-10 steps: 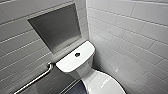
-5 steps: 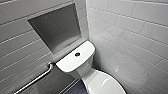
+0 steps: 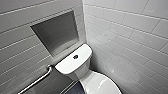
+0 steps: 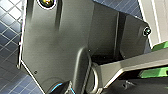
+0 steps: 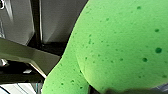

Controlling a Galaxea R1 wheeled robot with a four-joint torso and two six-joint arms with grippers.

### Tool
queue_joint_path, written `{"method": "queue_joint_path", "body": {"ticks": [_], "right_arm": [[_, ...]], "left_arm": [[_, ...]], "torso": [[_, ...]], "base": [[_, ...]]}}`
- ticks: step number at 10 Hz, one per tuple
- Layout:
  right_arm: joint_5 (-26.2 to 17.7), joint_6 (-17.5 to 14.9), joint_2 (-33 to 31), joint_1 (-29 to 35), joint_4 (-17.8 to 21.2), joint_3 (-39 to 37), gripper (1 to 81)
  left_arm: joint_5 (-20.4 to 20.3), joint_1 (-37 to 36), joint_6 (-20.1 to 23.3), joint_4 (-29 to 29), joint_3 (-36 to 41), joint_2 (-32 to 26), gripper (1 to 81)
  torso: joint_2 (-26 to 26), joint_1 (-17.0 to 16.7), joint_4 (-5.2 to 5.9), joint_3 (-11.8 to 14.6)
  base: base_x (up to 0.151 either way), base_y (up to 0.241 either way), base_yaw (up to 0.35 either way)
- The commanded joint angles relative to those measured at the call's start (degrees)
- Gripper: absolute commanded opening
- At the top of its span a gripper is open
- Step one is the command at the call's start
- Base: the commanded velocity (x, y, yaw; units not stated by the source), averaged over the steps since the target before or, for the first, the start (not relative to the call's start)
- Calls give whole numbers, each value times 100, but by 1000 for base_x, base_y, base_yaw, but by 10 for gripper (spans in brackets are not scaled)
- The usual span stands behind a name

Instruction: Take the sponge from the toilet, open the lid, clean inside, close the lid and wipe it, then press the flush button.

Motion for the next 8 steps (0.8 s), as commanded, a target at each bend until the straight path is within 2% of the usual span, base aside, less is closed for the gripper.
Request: {"method": "queue_joint_path", "body": {"ticks": [1,2,3,4,6,7,8], "right_arm": [[-597,-15,-2,-94,-29,34,10],[-597,-15,-2,-85,-20,35,10],[-597,-15,-2,-76,-11,34,10],[-588,-15,33,-85,-20,34,10],[-588,-15,111,-111,-37,-106,10],[-588,-15,164,-146,-29,-202,10],[-588,-15,217,-155,-29,-299,10]], "left_arm": [[435,122,50,364,-492,247,811],[435,149,58,365,-607,317,811],[426,176,58,434,-730,396,811],[417,228,58,505,-923,502,811],[382,325,58,628,-1388,774,811],[382,360,58,655,-1591,906,811],[373,386,58,681,-1741,1011,811]], "torso": [[556,-358,-399,449],[772,-498,-517,613],[986,-640,-262,311],[1192,-771,-370,433],[1546,-986,-426,505],[1747,-1117,-426,878],[1928,-1237,-426,1010]], "base": [[0,0,0],[0,0,0],[0,0,0],[0,0,0],[0,0,0],[0,0,0],[0,0,0]]}}
